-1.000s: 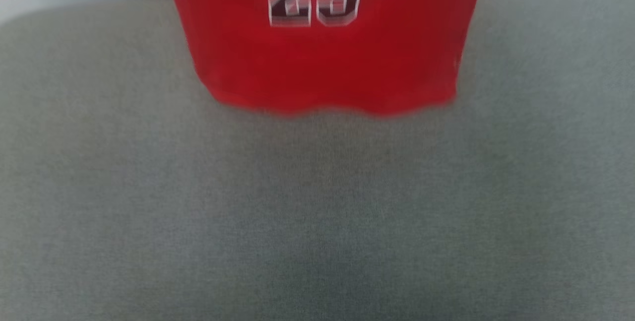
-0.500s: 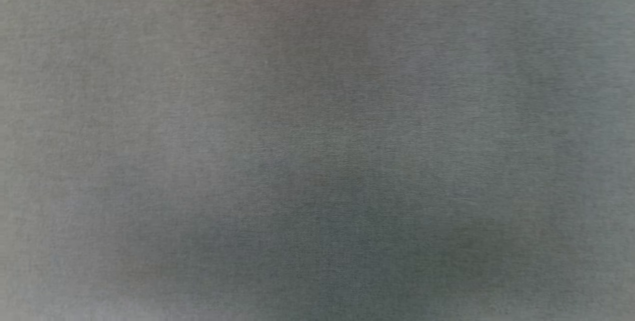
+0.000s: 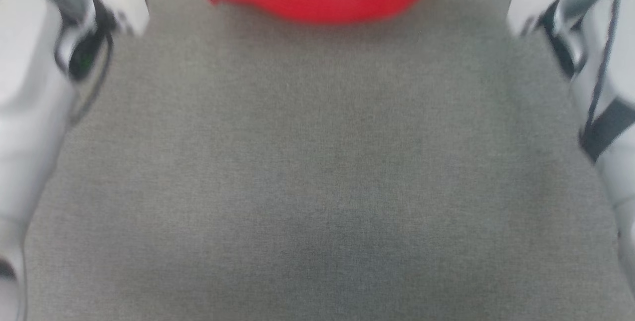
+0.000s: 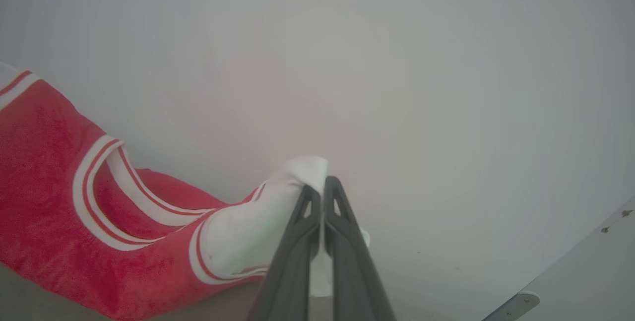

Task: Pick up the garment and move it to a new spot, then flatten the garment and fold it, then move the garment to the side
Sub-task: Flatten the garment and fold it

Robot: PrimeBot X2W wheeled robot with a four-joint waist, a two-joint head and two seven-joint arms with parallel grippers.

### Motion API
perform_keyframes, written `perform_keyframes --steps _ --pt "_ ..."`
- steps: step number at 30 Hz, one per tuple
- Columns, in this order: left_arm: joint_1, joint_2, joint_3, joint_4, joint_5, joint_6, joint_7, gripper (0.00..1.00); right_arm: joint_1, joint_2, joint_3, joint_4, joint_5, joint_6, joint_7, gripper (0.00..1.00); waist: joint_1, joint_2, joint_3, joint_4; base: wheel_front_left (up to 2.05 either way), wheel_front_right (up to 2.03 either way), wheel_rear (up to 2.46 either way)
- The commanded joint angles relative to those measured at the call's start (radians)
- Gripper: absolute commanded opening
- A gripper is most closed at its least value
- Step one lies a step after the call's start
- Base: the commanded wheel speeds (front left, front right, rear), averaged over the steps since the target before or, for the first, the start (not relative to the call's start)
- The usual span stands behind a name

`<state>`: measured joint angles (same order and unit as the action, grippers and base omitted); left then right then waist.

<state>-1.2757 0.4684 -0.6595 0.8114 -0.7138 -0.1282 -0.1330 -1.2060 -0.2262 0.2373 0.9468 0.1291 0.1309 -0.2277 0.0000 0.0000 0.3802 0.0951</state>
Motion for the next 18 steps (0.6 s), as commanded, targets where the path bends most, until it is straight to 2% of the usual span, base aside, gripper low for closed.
perform_keyframes --steps 1,7,13,16,18 --pt "0.068 0.030 -0.027 -0.053 -0.069 -0.001 0.042 0.00 0.062 -0.011 0.067 -0.029 0.077 0.000 0.026 0.00 0.0000 0.0000 -0.050 0.005 0.00 0.00 0.00" --pt "0.281 0.148 -0.090 -0.236 -0.215 -0.001 0.155 0.00 0.271 -0.155 0.268 -0.233 0.322 0.000 0.128 0.00 0.0000 0.0000 -0.124 0.001 0.00 0.00 0.00" --pt "0.490 0.253 -0.110 -0.424 -0.311 0.002 0.224 0.00 0.460 -0.338 0.384 -0.485 0.451 0.000 0.200 0.00 0.0000 0.0000 -0.170 -0.002 0.00 0.00 0.00" --pt "0.597 0.318 -0.125 -0.524 -0.338 0.029 0.262 0.00 0.555 -0.429 0.430 -0.602 0.495 0.000 0.233 0.00 0.0000 0.0000 -0.182 -0.005 0.00 0.00 0.00" --pt "0.664 0.362 -0.130 -0.583 -0.360 0.066 0.283 0.00 0.612 -0.486 0.449 -0.666 0.515 -0.001 0.250 0.00 0.0000 0.0000 -0.186 -0.009 0.00 0.00 0.00"
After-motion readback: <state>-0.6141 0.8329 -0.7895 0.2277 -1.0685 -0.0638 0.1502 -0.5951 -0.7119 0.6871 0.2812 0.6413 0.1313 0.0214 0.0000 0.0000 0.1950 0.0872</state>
